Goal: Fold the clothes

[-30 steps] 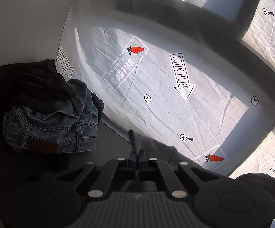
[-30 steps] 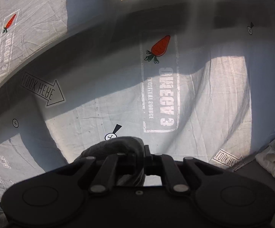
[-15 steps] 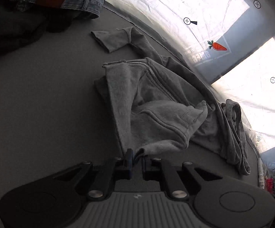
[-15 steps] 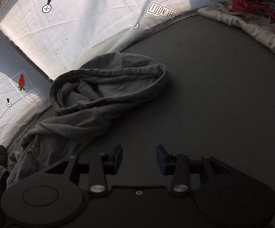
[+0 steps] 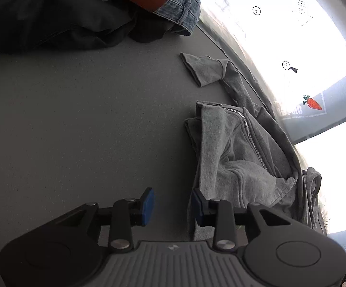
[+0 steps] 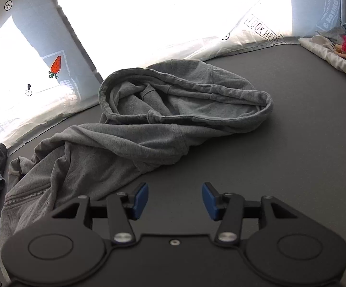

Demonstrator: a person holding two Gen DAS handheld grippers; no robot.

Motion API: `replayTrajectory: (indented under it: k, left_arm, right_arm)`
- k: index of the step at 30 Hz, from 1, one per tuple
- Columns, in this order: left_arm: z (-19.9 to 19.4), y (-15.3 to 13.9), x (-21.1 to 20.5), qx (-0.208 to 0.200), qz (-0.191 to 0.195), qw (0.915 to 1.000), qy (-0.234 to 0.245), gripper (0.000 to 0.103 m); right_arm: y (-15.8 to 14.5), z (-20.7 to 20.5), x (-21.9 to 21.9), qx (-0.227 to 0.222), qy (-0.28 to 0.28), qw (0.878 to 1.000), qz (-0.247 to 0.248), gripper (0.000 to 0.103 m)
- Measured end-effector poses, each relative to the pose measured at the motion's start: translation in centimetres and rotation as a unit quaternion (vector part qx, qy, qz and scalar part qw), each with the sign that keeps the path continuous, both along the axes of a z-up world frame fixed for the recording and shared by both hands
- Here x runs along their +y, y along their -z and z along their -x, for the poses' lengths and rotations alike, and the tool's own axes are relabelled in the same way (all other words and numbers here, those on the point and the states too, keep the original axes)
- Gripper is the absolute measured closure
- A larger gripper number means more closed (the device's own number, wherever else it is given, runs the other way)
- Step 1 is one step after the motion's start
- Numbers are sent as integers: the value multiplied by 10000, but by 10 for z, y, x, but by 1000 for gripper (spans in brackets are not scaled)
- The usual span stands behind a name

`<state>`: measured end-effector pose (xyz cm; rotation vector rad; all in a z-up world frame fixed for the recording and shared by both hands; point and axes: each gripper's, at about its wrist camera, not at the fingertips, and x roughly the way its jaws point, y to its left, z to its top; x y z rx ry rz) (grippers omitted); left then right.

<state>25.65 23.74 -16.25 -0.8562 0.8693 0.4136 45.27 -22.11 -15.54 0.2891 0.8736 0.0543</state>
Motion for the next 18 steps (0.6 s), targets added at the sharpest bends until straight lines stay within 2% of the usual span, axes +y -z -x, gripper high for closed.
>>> replayTrajectory:
  k: [5,10,15,18]
  left_arm:
    - [-39,2,9,-32,-218,9997,134,49]
    - [-88,16,19,5,-84,10000,0,49]
    - [-127,23,27,37,-199,9998,37,47]
    - [-140,27,31,-10,-197,9997,-145,54]
  right_arm:
    - [-7,-27,40,-338,-673,9959,508,51]
    - [-9,-66,91,-681,-1453,9828,910,49]
    - [-2,-101,143,-963,-2244,9629,1151,42]
    - [3,-119,170,-1025,-2551,9530,1270,43]
